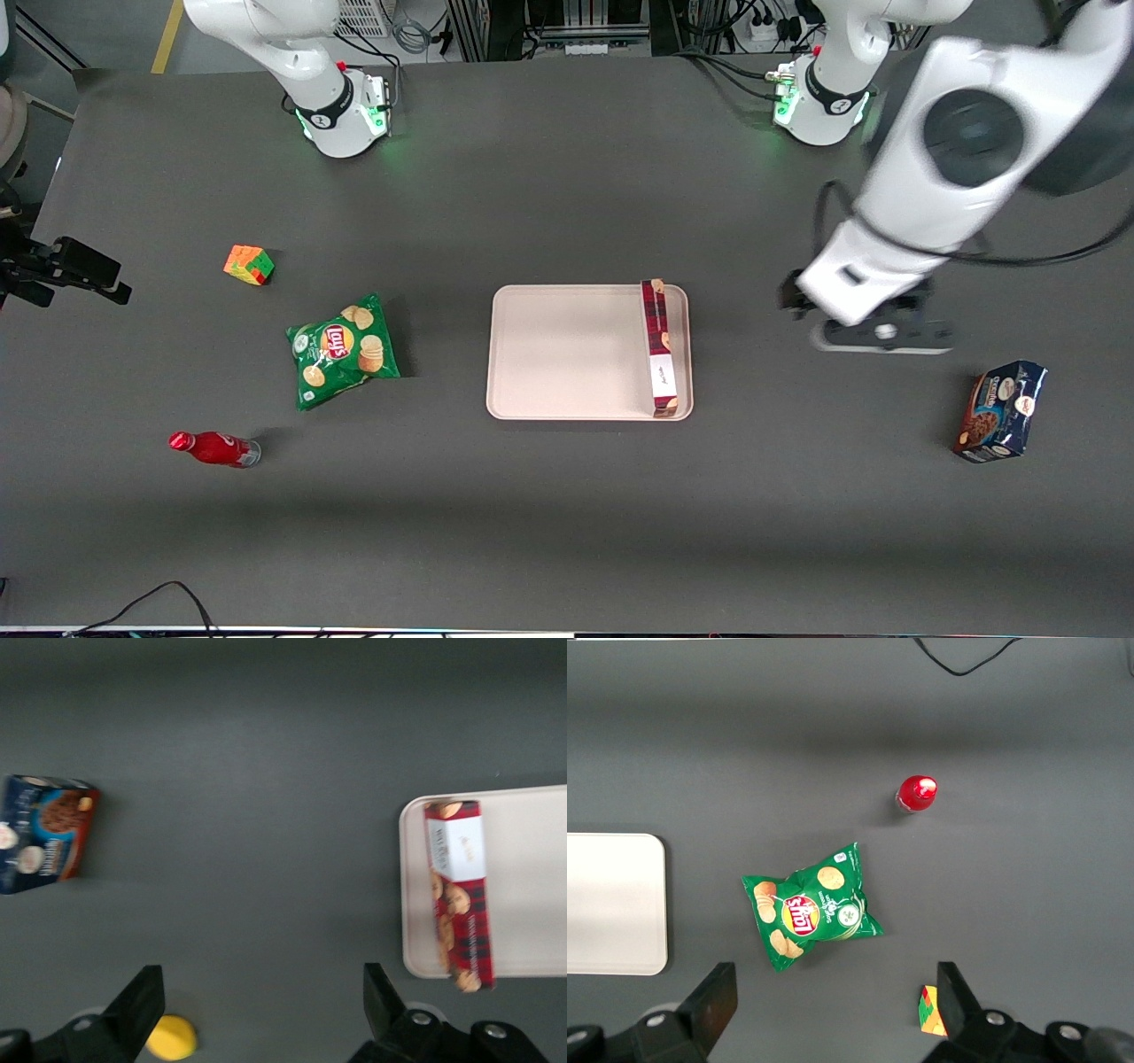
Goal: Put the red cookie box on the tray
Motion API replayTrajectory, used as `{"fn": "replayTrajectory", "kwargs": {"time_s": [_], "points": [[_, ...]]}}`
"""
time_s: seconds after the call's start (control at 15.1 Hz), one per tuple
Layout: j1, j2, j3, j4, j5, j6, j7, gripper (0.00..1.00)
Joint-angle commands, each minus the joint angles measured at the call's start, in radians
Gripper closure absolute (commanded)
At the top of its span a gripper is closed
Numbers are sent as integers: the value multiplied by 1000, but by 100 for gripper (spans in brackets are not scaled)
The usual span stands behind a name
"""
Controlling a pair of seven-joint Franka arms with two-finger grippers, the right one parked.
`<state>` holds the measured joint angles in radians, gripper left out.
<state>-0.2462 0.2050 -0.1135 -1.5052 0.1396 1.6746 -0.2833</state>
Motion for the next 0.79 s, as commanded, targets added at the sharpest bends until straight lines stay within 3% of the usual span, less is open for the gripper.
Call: {"fn": "replayTrajectory", "kwargs": {"time_s": [0.0,0.2,0.6,0.73], "points": [[10,-70,156,59,-104,-85,243,0],[31,-142,232,57,-121,-134,309,0],[131,-219,221,13,-123,-136,377,2],[198,-211,160,4,-129,-115,378,2]]}}
